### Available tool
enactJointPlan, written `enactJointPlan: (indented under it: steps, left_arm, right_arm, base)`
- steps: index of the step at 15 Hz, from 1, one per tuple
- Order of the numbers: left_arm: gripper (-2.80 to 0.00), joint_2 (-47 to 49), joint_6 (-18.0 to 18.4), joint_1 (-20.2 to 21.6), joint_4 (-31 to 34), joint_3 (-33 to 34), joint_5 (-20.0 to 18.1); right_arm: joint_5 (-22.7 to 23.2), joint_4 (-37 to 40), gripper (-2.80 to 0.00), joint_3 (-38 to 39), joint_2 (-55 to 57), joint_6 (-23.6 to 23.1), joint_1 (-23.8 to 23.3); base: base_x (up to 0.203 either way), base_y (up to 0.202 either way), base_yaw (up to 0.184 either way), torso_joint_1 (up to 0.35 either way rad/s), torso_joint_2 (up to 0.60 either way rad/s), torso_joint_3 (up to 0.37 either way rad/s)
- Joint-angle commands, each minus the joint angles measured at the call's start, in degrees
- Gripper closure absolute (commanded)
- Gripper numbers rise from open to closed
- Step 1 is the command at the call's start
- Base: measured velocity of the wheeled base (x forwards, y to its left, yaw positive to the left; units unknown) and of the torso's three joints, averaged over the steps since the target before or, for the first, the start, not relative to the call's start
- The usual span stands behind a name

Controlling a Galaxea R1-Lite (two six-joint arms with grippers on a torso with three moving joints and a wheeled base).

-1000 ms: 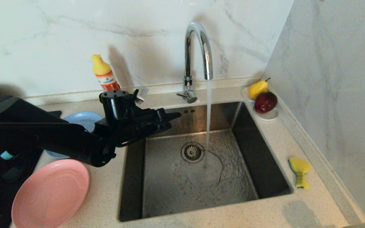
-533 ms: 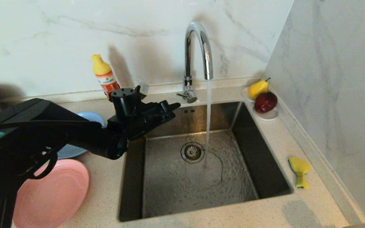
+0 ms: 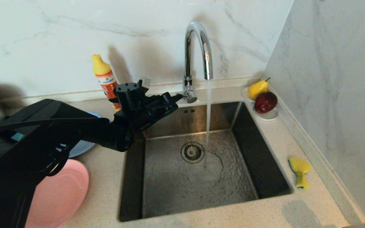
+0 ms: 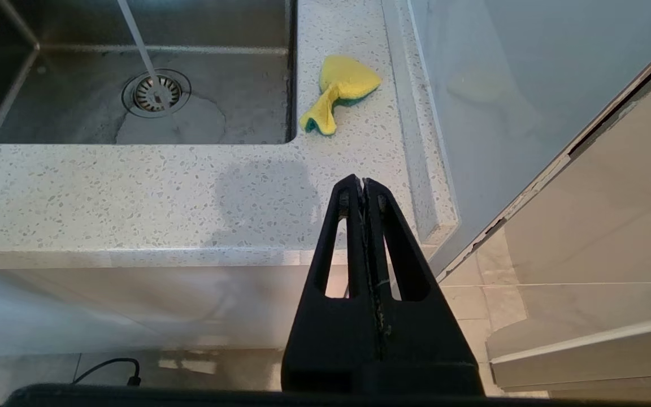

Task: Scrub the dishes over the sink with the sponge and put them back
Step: Turn off the faucet

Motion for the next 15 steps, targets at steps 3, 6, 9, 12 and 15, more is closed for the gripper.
enactJointPlan:
  steps: [3, 6, 9, 12, 15]
  left_arm:
    - [0.00, 2.51, -0.45, 0.01, -0.34, -3.25, -0.03]
    - [0.00, 3.70, -0.58, 0.12, -0.11, -6.12, 0.79]
    - [0.00, 4.64, -1.75, 0.19, 0.18, -8.80, 2.06]
    - [0.00, 6.02, -1.77, 0.27, 0.35, -10.03, 2.16]
    - [0.00, 6.54, -1.86, 1.00, 0.44, -11.15, 2.17]
  right_arm:
    - [0.00, -0.01, 0.00, 0.00, 0.01, -0.02, 0.02]
    - [0.07, -0.01, 0.00, 0.00, 0.01, -0.02, 0.02]
    - [0.00, -0.01, 0.00, 0.00, 0.01, -0.02, 0.02]
    - [0.09, -0.01, 0.00, 0.00, 0.01, -0.02, 0.02]
    - [0.00, -0.01, 0.00, 0.00, 0.01, -0.02, 0.02]
  base:
    - [0.000, 0.000, 0.000, 0.000, 0.00, 0.000]
    - [0.000, 0.000, 0.000, 0.000, 0.00, 0.000]
    - [0.000, 0.000, 0.000, 0.000, 0.00, 0.000]
    - [0.000, 0.000, 0.000, 0.000, 0.00, 0.000]
    - [0.000, 0.000, 0.000, 0.000, 0.00, 0.000]
